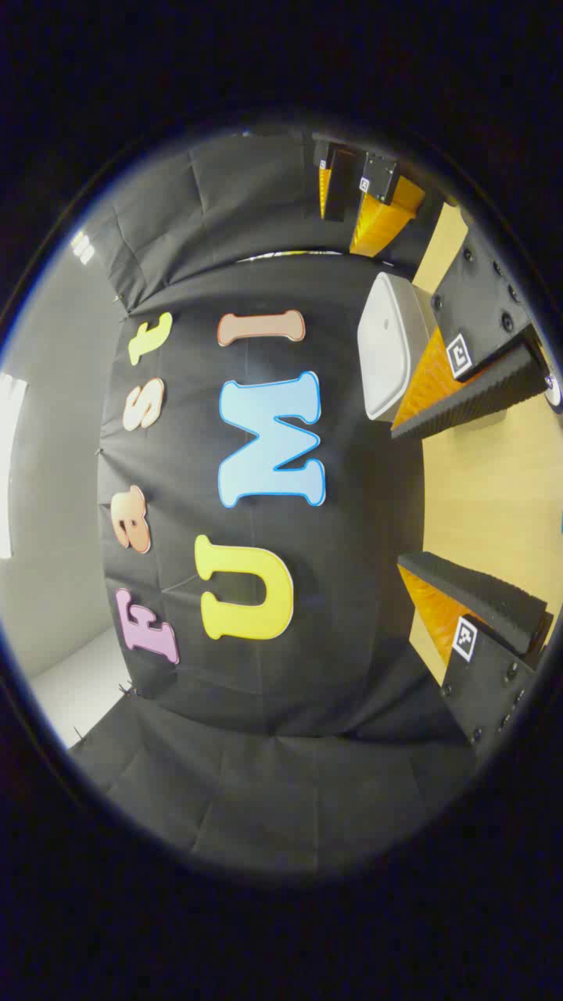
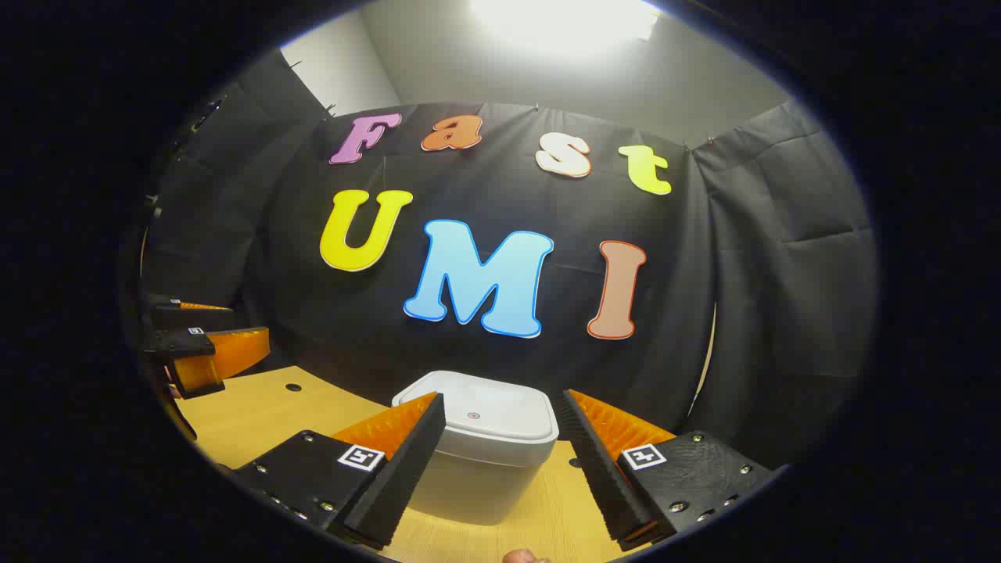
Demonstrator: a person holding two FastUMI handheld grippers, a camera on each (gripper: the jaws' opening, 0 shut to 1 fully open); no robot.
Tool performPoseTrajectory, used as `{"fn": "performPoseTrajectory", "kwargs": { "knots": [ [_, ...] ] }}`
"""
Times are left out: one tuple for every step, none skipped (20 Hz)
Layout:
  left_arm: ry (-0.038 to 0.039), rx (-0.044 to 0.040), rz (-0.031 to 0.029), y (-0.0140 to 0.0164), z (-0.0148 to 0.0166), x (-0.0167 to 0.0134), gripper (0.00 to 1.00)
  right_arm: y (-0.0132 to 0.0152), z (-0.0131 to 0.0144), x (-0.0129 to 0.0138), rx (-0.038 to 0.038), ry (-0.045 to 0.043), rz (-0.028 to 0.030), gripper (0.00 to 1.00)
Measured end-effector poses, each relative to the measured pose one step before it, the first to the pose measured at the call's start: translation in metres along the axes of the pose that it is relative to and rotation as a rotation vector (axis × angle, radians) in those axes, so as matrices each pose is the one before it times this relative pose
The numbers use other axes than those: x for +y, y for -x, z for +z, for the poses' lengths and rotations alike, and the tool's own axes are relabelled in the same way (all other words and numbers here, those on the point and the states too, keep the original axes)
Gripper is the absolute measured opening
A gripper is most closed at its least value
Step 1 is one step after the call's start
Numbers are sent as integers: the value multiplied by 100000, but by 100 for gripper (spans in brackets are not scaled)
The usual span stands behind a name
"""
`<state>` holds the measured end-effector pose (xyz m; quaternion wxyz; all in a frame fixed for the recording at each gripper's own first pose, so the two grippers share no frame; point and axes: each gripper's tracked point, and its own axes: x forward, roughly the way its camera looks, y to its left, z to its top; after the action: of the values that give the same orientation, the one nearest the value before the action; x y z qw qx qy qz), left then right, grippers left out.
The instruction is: Press the lid of the desktop garbage bin to open it, pick up the crumpled paper on the desktop and throw it into the bin, then pick up the pop can on the desktop and drop it into the bin, and finally close the garbage bin lid.
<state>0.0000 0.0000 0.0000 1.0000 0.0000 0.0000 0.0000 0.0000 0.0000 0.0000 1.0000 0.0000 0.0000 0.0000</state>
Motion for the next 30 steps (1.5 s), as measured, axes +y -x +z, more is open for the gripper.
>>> {"fn": "performPoseTrajectory", "kwargs": {
  "knots": [
    [842, 325, 273, -133, -208, 315, 97, -53, -73, 49, 383, -97, -184, 95],
    [695, 177, 269, 49, -109, 304, 97, -65, -72, 120, 536, -337, -115, 95],
    [301, 279, 181, 44, -137, 253, 97, -3, -145, 83, 677, -476, -119, 95],
    [122, 71, 305, 25, -90, 319, 97, 111, -73, 44, 971, -476, -204, 95],
    [42, -123, 200, 88, -51, 268, 97, -23, -164, -2, 549, -389, -246, 95],
    [-219, -43, 321, 133, 22, 222, 97, 22, 8, 19, 366, -382, -198, 95],
    [-117, -64, 375, 95, -49, 294, 96, -104, -81, -88, 530, -388, -234, 95],
    [75, -81, -84, -61, -35, 58, 96, 28, -107, -24, 464, -337, -81, 95],
    [119, -160, -9, 57, 58, 101, 97, -35, -88, 44, 367, -340, -134, 95],
    [-72, -85, -101, -34, 19, 45, 95, 26, 116, -85, -26, -299, -184, 95],
    [-195, -319, -101, 103, 57, 29, 97, 81, 38, -46, -215, -51, -108, 94],
    [-84, -570, -313, -76, 205, -223, 95, 53, 188, -46, -348, 157, -130, 94],
    [66, -171, -339, 41, 17, -163, 97, -48, 3, -48, -149, 132, -159, 94],
    [133, 19, -296, -56, -149, -23, 97, -60, -61, -24, 195, -8, -38, 94],
    [206, -167, -115, 1, 81, -159, 97, -171, -189, 82, 521, -66, 152, 94],
    [147, -119, -85, 92, 55, -78, 97, -72, -7, 117, 459, -21, 240, 94],
    [34, -268, -12, 11, 62, -98, 97, -119, -234, 58, 771, 45, 89, 94],
    [-54, -169, -145, -89, 75, -37, 97, -309, -173, -26, 740, 88, -112, 94],
    [-220, 102, -178, 25, -66, -22, 97, -272, -180, 68, 946, -242, 209, 94],
    [-174, 314, -216, -119, -154, -38, 96, -251, -157, 329, 1301, -331, 609, 93],
    [-183, 463, -23, -91, -163, 46, 96, -139, -287, 35, 724, -577, 674, 83],
    [-226, 445, -137, -65, -139, 89, 96, -290, -90, 25, 667, -380, -296, 79],
    [-275, 279, -107, 2, -85, 18, 96, -214, 18, 80, 56, -376, 521, 63],
    [-55, 115, 73, -83, 19, 41, 97, -211, 93, 29, -62, -84, -459, 56],
    [137, 117, 146, 27, -110, -7, 97, -147, 23, -17, -343, -205, -10, 49],
    [245, 667, 26, -137, -193, -7, 97, -297, 13, 88, -336, -797, 1045, 46],
    [436, 854, 73, 2, -282, -32, 97, -62, -74, 551, 297, -559, 1575, 36],
    [617, 558, 99, -69, -42, -27, 97, -95, 6, 215, 91, -5, 893, 35],
    [328, 367, -41, 76, -91, -69, 97, -155, -159, 144, -29, 542, 910, 35],
    [-213, 321, 103, -7, -45, -65, 97, -24, 31, 200, -108, 926, 697, 35]
  ]
}}
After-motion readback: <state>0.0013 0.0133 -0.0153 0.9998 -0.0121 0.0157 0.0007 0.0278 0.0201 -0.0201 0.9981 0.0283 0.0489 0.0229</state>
